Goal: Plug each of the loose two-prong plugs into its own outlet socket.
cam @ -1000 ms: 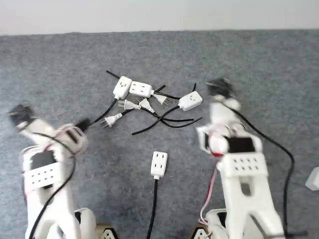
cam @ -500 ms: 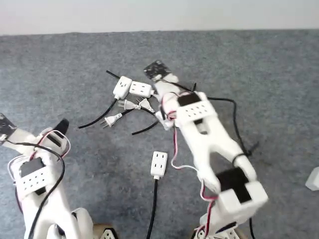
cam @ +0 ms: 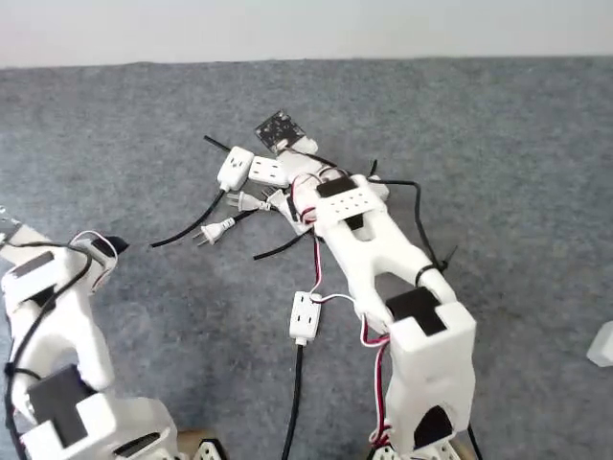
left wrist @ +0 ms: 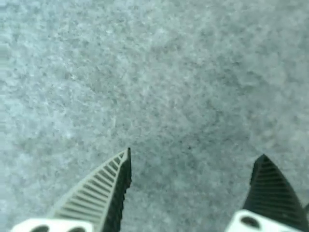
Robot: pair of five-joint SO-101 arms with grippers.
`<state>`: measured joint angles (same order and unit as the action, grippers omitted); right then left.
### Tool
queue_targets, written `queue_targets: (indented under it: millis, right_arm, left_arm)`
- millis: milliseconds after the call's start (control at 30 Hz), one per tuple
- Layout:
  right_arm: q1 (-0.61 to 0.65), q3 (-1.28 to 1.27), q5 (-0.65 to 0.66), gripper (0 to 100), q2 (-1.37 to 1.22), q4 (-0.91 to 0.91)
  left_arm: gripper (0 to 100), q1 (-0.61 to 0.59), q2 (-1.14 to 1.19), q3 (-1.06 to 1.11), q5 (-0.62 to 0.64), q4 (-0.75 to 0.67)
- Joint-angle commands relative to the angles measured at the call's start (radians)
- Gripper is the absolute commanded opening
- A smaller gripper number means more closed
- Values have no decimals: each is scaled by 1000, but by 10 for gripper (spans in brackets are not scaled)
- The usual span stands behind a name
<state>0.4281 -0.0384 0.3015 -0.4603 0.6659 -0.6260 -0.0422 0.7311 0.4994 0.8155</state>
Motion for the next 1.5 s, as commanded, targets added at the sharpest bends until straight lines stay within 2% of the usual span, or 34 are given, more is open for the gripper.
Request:
queue_targets:
  millis: [0,200,467,600,800,967,1133,1200,1467]
  right_arm:
    - [12,72,3,201,-24,-85]
    - [24,140,3,201,-114,-94]
    - [61,244,2,201,-108,128]
    - [81,244,-2,200,-71,182]
    - [93,244,-48,98,-59,213]
    - [71,249,-44,112,-101,183]
    - [71,249,40,76,-148,170]
    - [71,249,38,9,-134,194]
    - [62,249,31,9,58,374]
  left_arm:
    - [367,-3,3,-59,6,11]
    - [367,-3,3,-59,6,11]
    - [367,-2,8,-62,6,9]
    - [367,-2,8,-62,6,9]
    - [367,-2,8,-62,6,9]
    - [367,-2,9,-62,6,9]
    - [367,-2,9,-62,6,9]
    - [367,-2,9,-62,6,9]
    - [367,18,11,-61,6,-32]
